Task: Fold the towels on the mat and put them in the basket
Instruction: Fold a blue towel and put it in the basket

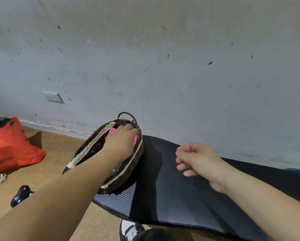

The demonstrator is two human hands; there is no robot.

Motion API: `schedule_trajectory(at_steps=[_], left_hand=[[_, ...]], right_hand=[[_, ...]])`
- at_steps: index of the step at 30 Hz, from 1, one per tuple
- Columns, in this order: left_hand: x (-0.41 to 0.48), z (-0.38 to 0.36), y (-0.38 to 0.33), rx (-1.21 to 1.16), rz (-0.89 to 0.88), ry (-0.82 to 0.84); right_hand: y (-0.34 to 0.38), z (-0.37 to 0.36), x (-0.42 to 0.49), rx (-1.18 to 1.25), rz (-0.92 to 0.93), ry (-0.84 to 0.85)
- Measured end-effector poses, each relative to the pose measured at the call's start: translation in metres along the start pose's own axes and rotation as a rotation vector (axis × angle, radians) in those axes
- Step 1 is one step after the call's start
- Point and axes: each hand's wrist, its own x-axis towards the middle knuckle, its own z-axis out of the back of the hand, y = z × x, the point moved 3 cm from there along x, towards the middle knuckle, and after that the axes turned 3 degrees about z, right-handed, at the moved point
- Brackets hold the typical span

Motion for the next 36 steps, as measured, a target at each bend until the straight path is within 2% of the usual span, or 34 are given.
schedule_trajectory(at_steps=[3,7,10,14,17,20,23,25,30,36], left_hand=[[-0.021,0.03,-0.07,-0.15,-0.186,-0.001],[-0.049,0.042,-0.178,-0.272,-0.314,0.134],[-0.072,0.044,-0.261,-0.333,-0.436,0.183],[-0.096,0.043,-0.35,-0.386,-0.58,0.204],[-0.103,0.037,-0.398,-0.452,-0.625,0.266],[-0.109,0.03,-0.433,-0.503,-0.651,0.3],[-0.114,0.019,-0.46,-0.549,-0.653,0.334],[-0.116,0.011,-0.474,-0.574,-0.655,0.347],[-0.119,-0.006,-0.495,-0.62,-0.631,0.372],[-0.117,-0.014,-0.498,-0.621,-0.601,0.382]], right_hand=[[-0.025,0.042,-0.037,0.006,-0.033,-0.07],[-0.056,0.102,-0.076,0.006,-0.032,-0.13],[-0.083,0.148,-0.1,-0.081,-0.046,-0.161],[-0.11,0.218,-0.127,-0.391,-0.093,-0.091],[-0.136,0.279,-0.147,-0.66,-0.254,-0.097],[-0.179,0.338,-0.157,-0.705,-0.35,-0.314],[-0.227,0.369,-0.158,-0.589,-0.331,-0.603],[-0.255,0.382,-0.159,-0.518,-0.313,-0.721],[-0.299,0.414,-0.163,-0.399,-0.341,-0.929],[-0.309,0.426,-0.172,-0.351,-0.375,-0.992]])
